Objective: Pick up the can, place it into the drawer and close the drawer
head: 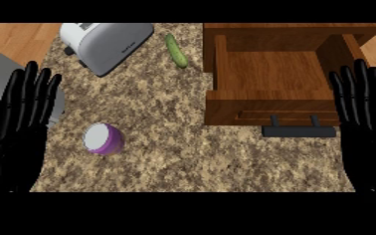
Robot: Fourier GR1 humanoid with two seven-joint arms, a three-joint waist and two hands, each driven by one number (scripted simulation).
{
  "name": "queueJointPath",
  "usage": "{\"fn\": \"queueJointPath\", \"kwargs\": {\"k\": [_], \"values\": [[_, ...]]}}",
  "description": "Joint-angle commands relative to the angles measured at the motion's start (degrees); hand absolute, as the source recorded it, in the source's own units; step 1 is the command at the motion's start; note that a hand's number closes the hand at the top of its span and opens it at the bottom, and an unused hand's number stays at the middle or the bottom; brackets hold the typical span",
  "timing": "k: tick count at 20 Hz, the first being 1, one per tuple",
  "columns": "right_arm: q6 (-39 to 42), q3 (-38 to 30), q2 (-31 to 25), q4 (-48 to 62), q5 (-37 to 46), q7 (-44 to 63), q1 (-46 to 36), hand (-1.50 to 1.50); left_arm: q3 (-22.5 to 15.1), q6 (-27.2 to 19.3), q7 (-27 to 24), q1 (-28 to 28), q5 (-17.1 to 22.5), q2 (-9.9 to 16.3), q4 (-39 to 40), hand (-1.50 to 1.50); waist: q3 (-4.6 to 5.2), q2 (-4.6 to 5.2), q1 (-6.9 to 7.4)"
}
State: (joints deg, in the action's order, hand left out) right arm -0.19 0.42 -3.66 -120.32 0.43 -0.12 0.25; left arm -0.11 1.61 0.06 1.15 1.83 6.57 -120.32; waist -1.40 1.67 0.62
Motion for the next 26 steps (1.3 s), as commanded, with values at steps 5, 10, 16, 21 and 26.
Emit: {"fn": "queueJointPath", "kwargs": {"k": [5,10,16,21,26], "values": [[1.69,-1.39,-0.69,-0.31,-1.49,-2.1,2.43,-1.5,8.76,13.16,-1.98,8.58,16.9,7.0,-6.03,-1.5,1.43,-1.84,-0.19],[-5.52,-4.29,0.71,4.62,0.77,11.6,0.03,-1.5,11.28,9.42,10.84,15.44,19.11,7.59,-0.38,-1.5,1.45,-1.62,0.47],[-1.54,-6.43,-1.59,0.01,-3.04,12.85,5.08,-1.5,19.9,12.54,13.76,14.29,25.35,10.55,0.45,-1.5,1.41,-1.74,-0.59],[1.09,-7.85,-1.45,0.12,-5.12,8.5,9.23,-1.5,18.45,11.74,17.08,9.93,24.23,8.77,0.71,-1.5,1.39,-1.72,-0.81],[0.05,-7.99,-1.93,2.42,-3.09,10.84,5.07,-1.5,14.85,13.16,14.72,9.69,17.2,5.08,3.12,-1.5,1.4,-1.67,-0.73]]}}
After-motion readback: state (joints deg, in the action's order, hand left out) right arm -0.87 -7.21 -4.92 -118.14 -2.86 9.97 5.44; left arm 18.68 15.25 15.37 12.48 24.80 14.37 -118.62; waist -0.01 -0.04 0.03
